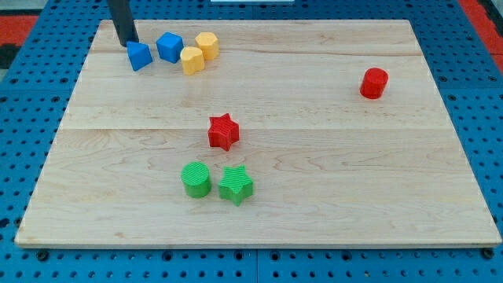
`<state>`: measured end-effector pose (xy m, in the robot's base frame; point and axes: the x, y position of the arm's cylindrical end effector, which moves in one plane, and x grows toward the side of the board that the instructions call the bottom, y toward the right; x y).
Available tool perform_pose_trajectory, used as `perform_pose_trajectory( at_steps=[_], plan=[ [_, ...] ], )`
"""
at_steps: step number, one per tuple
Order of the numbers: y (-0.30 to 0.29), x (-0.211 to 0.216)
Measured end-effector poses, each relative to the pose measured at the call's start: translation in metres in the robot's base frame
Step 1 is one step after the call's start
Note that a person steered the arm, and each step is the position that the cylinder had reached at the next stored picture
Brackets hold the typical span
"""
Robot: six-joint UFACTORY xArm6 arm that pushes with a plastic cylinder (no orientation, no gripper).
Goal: Push the green triangle into the blue cube
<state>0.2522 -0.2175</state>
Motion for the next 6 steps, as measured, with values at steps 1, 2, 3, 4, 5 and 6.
perform_pose_trajectory(
  at_steps=[1, 2, 3, 4, 5, 6],
  plan=[
    [-0.047, 0.002],
    [-0.027, 0.021],
    [-0.003, 0.032],
    [0.007, 0.034],
    [0.027, 0.037],
    [0.044, 0.044]
  ],
)
